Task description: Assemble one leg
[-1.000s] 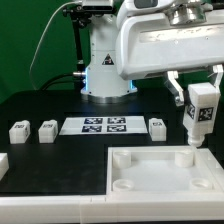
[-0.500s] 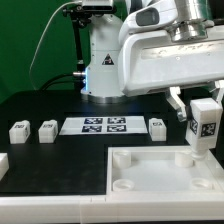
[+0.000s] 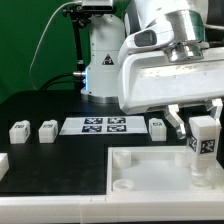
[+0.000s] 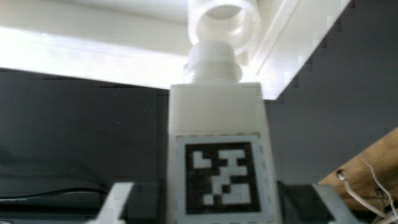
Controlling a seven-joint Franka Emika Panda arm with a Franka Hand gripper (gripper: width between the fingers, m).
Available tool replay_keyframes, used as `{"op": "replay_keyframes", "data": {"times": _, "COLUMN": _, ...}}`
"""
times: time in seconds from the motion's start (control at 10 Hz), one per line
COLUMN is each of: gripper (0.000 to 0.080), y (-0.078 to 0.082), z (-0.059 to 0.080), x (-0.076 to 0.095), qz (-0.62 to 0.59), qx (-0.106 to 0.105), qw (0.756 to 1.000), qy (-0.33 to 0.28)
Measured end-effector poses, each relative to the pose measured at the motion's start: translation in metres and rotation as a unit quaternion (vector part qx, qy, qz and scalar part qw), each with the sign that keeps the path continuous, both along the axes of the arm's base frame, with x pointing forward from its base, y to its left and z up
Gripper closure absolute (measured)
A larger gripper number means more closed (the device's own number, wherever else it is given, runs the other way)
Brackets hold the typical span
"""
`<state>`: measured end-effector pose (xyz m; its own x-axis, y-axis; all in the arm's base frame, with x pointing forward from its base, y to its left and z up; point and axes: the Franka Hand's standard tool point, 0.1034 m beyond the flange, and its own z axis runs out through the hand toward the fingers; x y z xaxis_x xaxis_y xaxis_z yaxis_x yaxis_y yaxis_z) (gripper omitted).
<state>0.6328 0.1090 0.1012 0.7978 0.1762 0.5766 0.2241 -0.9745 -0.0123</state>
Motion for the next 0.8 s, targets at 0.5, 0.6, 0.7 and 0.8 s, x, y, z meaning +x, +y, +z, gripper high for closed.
{"op": "replay_keyframes", "data": {"times": 0.5, "gripper": 0.0507, "y": 0.004, "z": -0.011, "x": -0.002, "qz": 0.001, "qx": 0.002, "qw": 1.0, "qy": -0.012}}
{"op": "replay_keyframes", "data": {"times": 0.6, "gripper": 0.0507, "y": 0.004, "z": -0.016, "x": -0.004, "qz": 0.001, "qx": 0.002, "qw": 1.0, "qy": -0.008}}
{"op": "replay_keyframes", "data": {"times": 0.7, "gripper": 0.0507, "y": 0.005, "z": -0.018, "x": -0.005, "qz": 0.001, "qx": 0.002, "qw": 1.0, "qy": -0.005}}
{"op": "replay_keyframes", "data": {"times": 0.8, "gripper": 0.0507, "y": 0.007, "z": -0.018, "x": -0.006, "qz": -0.002, "qx": 0.004, "qw": 1.0, "qy": -0.003}}
